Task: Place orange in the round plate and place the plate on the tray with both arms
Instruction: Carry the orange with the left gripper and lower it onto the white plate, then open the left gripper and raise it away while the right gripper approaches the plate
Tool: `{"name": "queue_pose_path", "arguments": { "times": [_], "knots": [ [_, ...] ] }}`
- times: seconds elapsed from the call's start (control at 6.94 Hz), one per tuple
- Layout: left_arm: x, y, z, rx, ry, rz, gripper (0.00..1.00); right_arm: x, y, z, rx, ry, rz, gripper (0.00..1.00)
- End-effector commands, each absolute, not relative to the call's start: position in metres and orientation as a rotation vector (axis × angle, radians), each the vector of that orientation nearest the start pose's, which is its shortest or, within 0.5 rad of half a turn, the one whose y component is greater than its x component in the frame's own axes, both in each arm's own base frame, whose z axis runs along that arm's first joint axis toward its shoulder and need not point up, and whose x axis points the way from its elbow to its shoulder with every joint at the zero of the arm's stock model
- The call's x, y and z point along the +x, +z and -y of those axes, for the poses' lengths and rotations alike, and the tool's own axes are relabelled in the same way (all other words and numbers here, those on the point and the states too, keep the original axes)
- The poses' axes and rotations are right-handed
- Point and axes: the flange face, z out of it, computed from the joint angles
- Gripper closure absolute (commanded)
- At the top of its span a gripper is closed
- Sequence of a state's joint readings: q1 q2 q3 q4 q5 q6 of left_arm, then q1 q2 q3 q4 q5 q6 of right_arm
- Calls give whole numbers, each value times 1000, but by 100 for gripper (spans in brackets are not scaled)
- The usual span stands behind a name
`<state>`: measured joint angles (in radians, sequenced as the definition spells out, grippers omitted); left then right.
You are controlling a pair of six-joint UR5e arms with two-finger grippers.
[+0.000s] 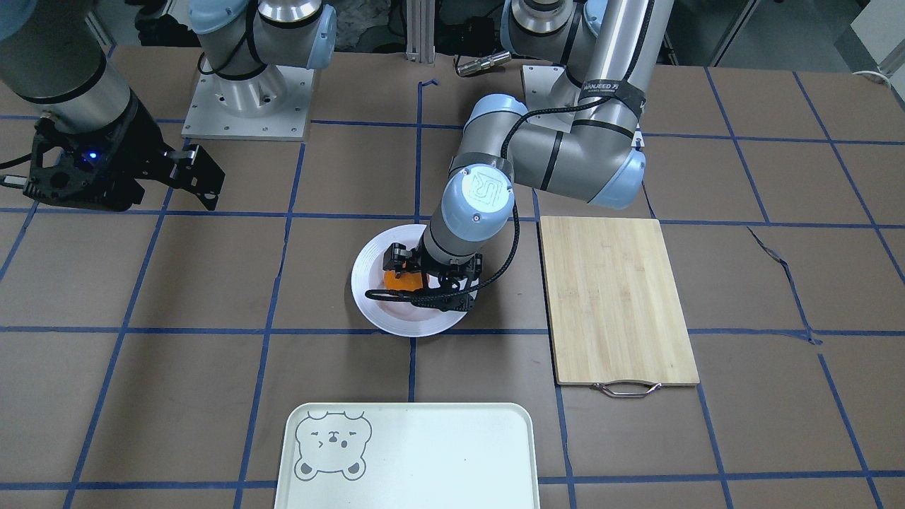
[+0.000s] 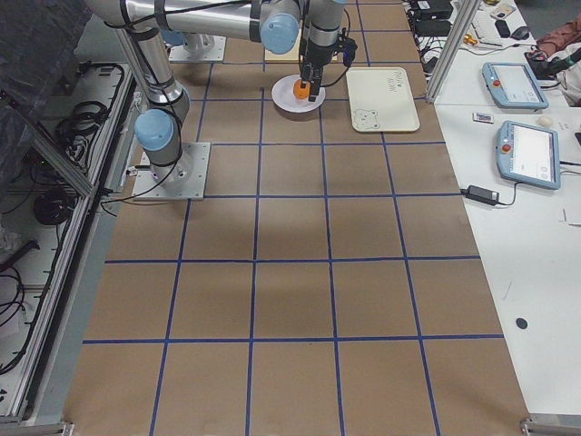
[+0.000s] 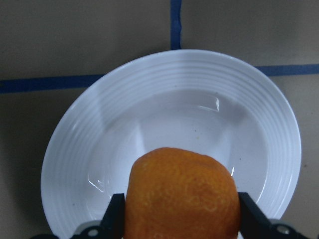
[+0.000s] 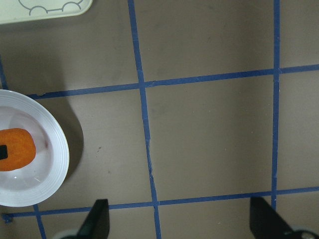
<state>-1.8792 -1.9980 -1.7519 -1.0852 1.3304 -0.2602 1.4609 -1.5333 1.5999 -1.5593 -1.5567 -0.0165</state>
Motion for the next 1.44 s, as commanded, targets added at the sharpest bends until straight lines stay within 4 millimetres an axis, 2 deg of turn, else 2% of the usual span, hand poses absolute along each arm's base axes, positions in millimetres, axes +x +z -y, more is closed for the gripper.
{"name": "queue_pose_path", "arguments": {
  "times": [0.0,0.14,0.29,0.43,0.58,0.72,0.86,1.01,1.15,1.3],
  "knots": [
    [-329,216,511,58,298,-3326,0,79,453,512,135,120,-3102,0],
    [-328,236,516,87,213,-3341,0,82,442,520,95,139,-3050,0],
    [-324,265,525,83,124,-3354,0,85,432,530,29,114,-2991,0],
    [-312,301,537,54,59,-3335,0,85,415,536,27,135,-2985,0],
    [-301,343,541,32,54,-3304,0,85,399,537,20,114,-2983,0],
    [-294,380,528,23,117,-3270,0,88,377,541,-37,48,-2954,0],
    [-280,415,511,16,121,-3212,0,100,358,540,-88,8,-2835,0],
    [-261,444,500,-5,32,-3165,0,104,335,543,-115,-23,-2780,0],
    [-248,455,496,-19,-4,-3156,0,109,305,546,-155,-67,-2726,0],
    [-243,459,494,-24,-15,-3161,0,117,275,542,-191,-93,-2639,0]
  ]
}}
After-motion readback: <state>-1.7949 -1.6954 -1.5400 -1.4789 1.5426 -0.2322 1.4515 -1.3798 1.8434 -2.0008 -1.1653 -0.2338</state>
